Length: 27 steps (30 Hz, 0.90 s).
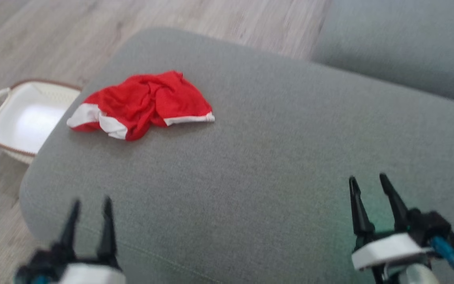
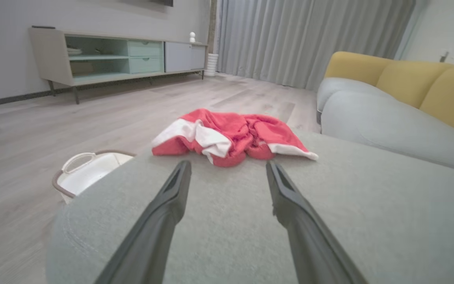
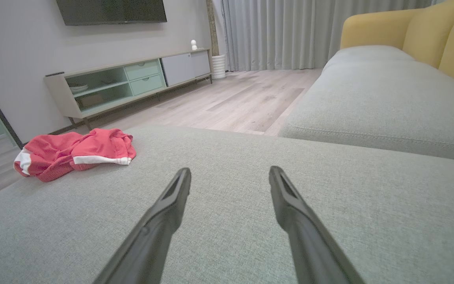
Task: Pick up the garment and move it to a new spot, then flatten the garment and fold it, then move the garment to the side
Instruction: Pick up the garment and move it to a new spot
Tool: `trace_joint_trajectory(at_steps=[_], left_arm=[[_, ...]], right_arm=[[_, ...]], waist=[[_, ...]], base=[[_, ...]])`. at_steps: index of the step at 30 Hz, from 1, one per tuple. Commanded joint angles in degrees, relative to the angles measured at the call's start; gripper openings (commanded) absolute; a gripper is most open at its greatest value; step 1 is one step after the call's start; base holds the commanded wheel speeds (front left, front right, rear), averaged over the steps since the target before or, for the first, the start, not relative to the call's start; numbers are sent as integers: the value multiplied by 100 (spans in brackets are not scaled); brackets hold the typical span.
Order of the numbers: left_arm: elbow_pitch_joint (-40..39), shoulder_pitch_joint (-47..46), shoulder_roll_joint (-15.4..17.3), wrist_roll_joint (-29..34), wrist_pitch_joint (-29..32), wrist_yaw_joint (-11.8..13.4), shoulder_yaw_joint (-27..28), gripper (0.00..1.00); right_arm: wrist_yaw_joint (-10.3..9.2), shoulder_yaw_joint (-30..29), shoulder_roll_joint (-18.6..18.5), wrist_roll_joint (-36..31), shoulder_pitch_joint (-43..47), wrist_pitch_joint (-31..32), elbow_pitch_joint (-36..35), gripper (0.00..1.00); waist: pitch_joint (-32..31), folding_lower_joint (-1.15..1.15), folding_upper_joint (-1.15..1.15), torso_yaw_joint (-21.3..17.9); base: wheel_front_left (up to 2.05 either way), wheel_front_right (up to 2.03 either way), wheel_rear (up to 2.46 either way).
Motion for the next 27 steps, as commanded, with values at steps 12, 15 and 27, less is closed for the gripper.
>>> trace_joint_trajectory(at_steps=[12, 15, 27], left_arm=[[717, -3084, 1208, -1103, 1176, -39, 605, 100], [1436, -3661, 1441, -1216, 1624, -43, 481, 100], [3852, -4957, 1855, -976, 3044, -44, -240, 0]], right_arm=[[39, -116, -37, -879, -1009, 526, -1007, 100], [39, -121, -37, -953, -1075, 584, -1118, 100], [39, -138, -37, -965, -1151, 665, -1255, 100]], waist=[[2185, 0, 0, -925], [2379, 0, 0, -1087], [2414, 0, 0, -1403]], base=[[0, 0, 0], [0, 0, 0], [0, 0, 0]])
